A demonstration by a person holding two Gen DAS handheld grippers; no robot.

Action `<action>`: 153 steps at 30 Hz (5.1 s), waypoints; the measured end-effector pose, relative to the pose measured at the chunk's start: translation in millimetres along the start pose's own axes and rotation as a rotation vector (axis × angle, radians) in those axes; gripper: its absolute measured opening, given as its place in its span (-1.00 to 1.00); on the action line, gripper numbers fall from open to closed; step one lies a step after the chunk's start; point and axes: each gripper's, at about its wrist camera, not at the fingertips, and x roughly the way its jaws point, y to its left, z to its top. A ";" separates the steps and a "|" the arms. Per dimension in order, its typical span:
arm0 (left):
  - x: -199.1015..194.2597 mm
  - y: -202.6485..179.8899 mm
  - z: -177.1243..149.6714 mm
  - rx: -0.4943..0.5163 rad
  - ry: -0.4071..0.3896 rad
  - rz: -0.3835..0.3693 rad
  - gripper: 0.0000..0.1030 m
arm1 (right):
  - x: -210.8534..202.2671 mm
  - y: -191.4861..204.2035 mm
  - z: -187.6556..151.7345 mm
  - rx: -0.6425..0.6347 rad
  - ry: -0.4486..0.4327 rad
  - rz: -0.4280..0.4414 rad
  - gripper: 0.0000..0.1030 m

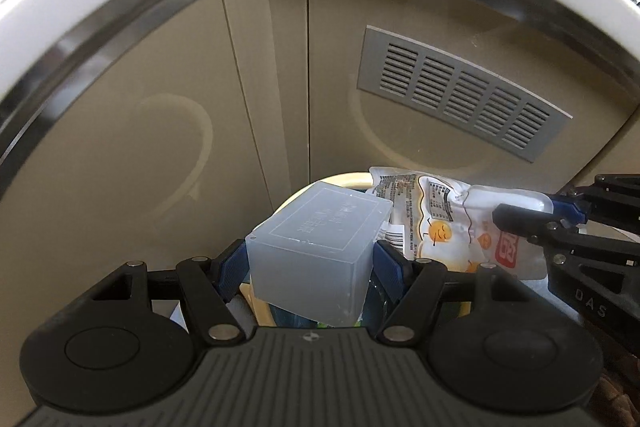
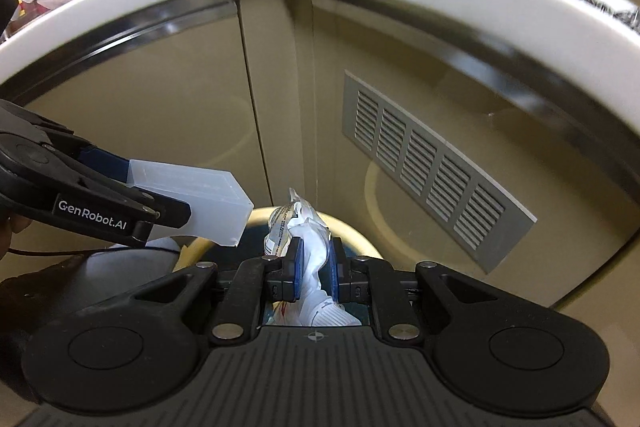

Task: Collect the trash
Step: 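Carry the clear box and white snack bag down over the trash bin, then open the left gripper over the bin while the right gripper releases the snack bag, then raise both grippers from the bin back up to the grey mat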

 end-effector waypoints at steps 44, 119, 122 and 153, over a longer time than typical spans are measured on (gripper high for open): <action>104.5 -12.7 1.7 0.075 0.252 0.040 0.40 | 106.7 0.5 -5.4 -0.023 0.266 -0.046 -0.72; -78.7 -1.7 7.0 0.006 -0.081 0.074 0.99 | -66.8 22.8 17.6 -0.076 -0.052 -0.035 0.82; -83.1 -1.0 8.1 0.004 -0.090 0.079 0.99 | -73.3 26.1 16.6 -0.075 -0.061 -0.039 0.82; -89.8 -5.8 -0.7 0.011 -0.108 0.052 0.99 | -90.9 18.3 13.2 -0.014 -0.091 -0.060 0.83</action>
